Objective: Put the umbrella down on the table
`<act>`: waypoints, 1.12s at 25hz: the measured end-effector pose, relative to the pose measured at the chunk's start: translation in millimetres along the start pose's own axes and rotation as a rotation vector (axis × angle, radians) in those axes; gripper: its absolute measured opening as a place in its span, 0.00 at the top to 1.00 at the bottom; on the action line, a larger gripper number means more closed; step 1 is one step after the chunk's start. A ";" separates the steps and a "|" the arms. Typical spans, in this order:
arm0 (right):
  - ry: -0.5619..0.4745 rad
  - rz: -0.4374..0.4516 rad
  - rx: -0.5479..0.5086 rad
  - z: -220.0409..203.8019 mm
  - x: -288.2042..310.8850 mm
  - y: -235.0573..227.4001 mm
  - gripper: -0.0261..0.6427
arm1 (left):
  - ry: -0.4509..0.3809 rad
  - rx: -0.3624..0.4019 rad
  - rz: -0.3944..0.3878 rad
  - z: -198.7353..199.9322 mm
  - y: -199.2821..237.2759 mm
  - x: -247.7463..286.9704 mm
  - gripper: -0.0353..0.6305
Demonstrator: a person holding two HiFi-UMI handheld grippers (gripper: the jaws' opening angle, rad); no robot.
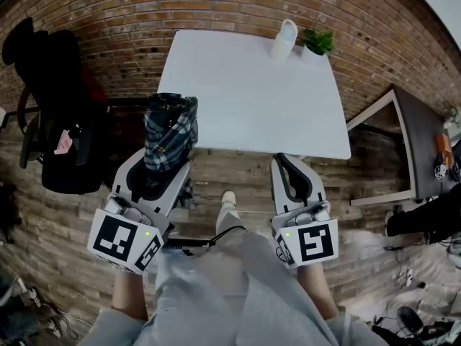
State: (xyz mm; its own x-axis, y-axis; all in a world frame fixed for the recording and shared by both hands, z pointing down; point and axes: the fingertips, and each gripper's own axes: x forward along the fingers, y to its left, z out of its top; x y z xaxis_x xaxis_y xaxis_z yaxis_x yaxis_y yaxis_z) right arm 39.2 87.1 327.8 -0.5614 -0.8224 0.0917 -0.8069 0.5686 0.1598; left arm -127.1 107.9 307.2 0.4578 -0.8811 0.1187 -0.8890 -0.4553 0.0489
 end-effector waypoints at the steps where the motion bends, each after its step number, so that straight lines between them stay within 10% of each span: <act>1: 0.001 0.008 0.002 -1.9 11.2 -9.3 0.88 | 0.002 -0.003 0.006 0.4 4.6 12.9 0.60; 15: 0.033 0.092 0.029 -22.8 145.8 -139.7 0.88 | 0.031 -0.031 0.062 17.2 53.3 187.5 0.60; 28: 0.036 0.134 0.046 -22.1 190.3 -175.5 0.88 | 0.074 -0.042 0.098 26.6 68.9 243.3 0.60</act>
State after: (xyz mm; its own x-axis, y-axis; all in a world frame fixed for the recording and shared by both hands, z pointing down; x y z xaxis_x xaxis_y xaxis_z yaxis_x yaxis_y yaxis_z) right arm 78.0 -169.6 338.9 -0.6582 -0.7388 0.1449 -0.7334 0.6727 0.0986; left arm -76.7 -141.2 313.1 0.3679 -0.9087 0.1973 -0.9298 -0.3603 0.0747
